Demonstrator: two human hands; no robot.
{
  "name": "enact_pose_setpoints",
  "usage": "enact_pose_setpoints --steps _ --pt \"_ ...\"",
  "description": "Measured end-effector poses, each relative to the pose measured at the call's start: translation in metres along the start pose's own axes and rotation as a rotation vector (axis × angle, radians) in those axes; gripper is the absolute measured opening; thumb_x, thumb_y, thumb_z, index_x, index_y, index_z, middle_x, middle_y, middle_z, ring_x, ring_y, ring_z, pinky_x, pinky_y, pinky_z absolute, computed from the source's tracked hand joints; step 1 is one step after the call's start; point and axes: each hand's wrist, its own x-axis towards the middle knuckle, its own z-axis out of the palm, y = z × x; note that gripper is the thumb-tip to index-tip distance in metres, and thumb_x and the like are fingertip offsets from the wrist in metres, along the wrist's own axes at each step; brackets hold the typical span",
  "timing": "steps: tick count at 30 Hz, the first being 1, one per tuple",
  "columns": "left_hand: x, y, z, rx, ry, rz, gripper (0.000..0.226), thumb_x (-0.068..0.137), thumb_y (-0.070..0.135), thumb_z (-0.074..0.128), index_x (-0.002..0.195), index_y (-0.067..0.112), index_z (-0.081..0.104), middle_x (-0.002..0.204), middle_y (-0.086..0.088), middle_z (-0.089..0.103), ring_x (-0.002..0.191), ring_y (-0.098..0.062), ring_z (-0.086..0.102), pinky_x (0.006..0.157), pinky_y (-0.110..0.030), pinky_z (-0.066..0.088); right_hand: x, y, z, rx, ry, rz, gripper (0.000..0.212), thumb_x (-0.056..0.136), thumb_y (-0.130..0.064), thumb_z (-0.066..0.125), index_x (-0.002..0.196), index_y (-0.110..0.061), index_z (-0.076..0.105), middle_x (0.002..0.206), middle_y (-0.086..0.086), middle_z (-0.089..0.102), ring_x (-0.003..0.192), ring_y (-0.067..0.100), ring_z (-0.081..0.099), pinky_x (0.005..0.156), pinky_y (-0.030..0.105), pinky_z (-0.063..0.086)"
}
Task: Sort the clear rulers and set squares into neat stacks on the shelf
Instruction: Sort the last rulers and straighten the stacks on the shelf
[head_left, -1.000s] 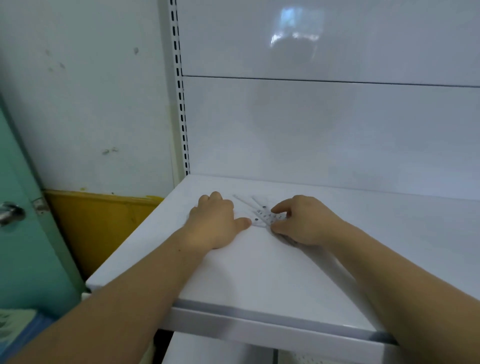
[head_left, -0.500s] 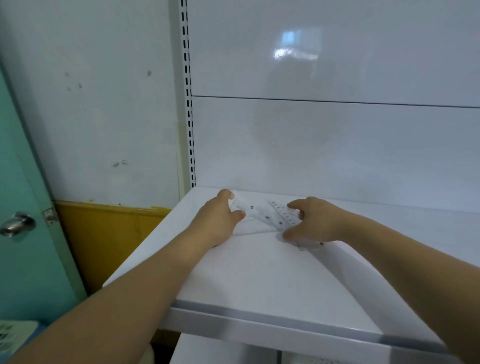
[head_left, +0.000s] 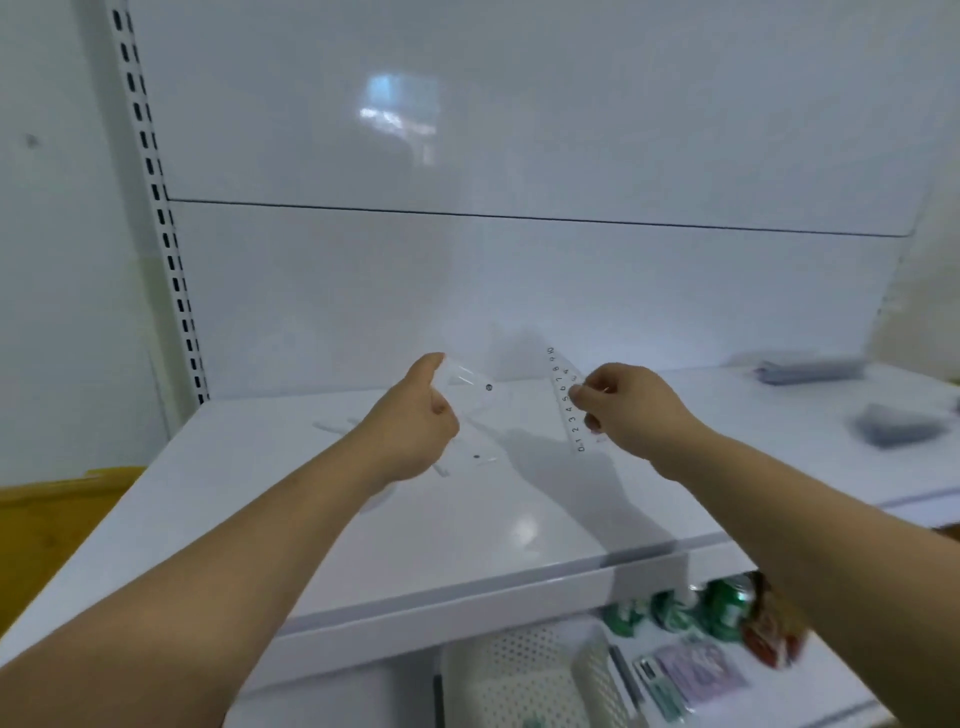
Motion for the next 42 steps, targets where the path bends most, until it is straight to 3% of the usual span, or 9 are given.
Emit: enact_pose_setpoints --steps 7,9,13,16,21,26,30,36,42 --pt "0.008 0.073 0.099 0.055 -0.159 0.119 0.070 0.091 0.018 0.056 0.150 0.027 0.018 0.094 0.003 0.056 0.085 -0.014 0.057 0.071 -0.023 0.044 -0.026 0.065 -0.097 0.387 0.113 0.177 0.038 0.087 0.000 0.054 0.115 -0.025 0.054 0.087 0.010 0.069 0.057 0.017 0.063 0.055 0.025 0.051" --pt "0.010 0.097 0.135 0.067 -0.182 0.148 0.071 0.092 0.022 0.055 0.151 0.027 0.014 0.096 0.003 0.056 0.086 -0.013 0.056 0.071 -0.023 0.042 -0.034 0.093 -0.127 0.408 0.128 0.157 0.028 0.091 -0.007 0.053 0.115 -0.019 0.060 0.097 0.004 0.070 0.071 0.013 0.069 0.073 0.029 0.058" --pt "0.010 0.146 0.211 0.104 -0.207 0.205 0.072 0.093 0.022 0.053 0.151 0.024 0.010 0.092 0.002 0.056 0.083 -0.012 0.055 0.069 -0.023 0.041 -0.056 0.153 -0.195 0.200 0.099 0.098 0.043 0.096 -0.014 0.037 0.135 -0.026 0.048 0.131 -0.005 0.056 0.105 0.009 0.059 0.099 0.034 0.046" --pt "0.010 0.180 0.261 0.115 -0.226 0.234 0.071 0.093 0.020 0.052 0.151 0.023 0.011 0.087 -0.001 0.058 0.077 -0.013 0.056 0.066 -0.022 0.044 -0.070 0.196 -0.243 -0.152 0.131 0.001 0.039 0.098 -0.020 0.043 0.136 -0.025 0.048 0.125 -0.007 0.055 0.098 0.009 0.056 0.074 0.015 0.043" --pt "0.019 0.221 0.326 0.132 -0.283 0.211 0.072 0.092 0.014 0.049 0.150 0.026 0.008 0.080 -0.014 0.059 0.072 -0.023 0.058 0.070 -0.038 0.048 -0.068 0.251 -0.299 -0.699 0.349 -0.157 0.026 0.097 -0.034 0.047 0.104 -0.018 0.066 0.100 0.003 0.055 0.087 0.016 0.048 0.073 0.024 0.039" --pt "0.047 0.242 0.372 0.149 -0.294 0.190 0.057 0.091 0.016 0.051 0.137 0.022 0.018 0.087 -0.014 0.061 0.074 -0.023 0.058 0.073 -0.041 0.049 -0.050 0.287 -0.327 -0.777 0.211 -0.131 0.038 0.102 -0.035 0.027 0.140 -0.031 0.032 0.118 0.001 0.059 0.095 0.020 0.059 0.078 0.031 0.052" --pt "0.072 0.248 0.394 0.161 -0.266 0.240 0.054 0.094 0.025 0.054 0.139 0.017 0.025 0.098 -0.005 0.062 0.082 -0.015 0.059 0.070 -0.026 0.045 -0.015 0.315 -0.341 -0.746 0.144 -0.090 0.056 0.101 -0.044 0.025 0.151 -0.024 0.011 0.143 0.003 0.036 0.125 0.021 0.041 0.098 0.030 0.039" --pt "0.127 0.251 0.411 0.242 -0.158 0.262 0.053 0.090 0.032 0.059 0.136 0.017 0.037 0.128 0.000 0.049 0.102 -0.018 0.053 0.081 -0.025 0.035 0.061 0.349 -0.366 -0.725 0.164 -0.069 0.063 0.098 -0.046 0.037 0.151 -0.019 0.016 0.148 0.004 0.030 0.133 0.022 0.034 0.104 0.033 0.035" --pt "0.149 0.257 0.433 0.326 -0.184 0.137 0.050 0.087 0.042 0.059 0.129 0.019 0.045 0.120 0.004 0.052 0.099 -0.015 0.051 0.080 -0.027 0.036 0.117 0.384 -0.402 -0.595 0.193 -0.078 0.062 0.093 -0.044 0.049 0.147 -0.020 0.030 0.133 0.003 0.045 0.117 0.019 0.046 0.096 0.031 0.038"
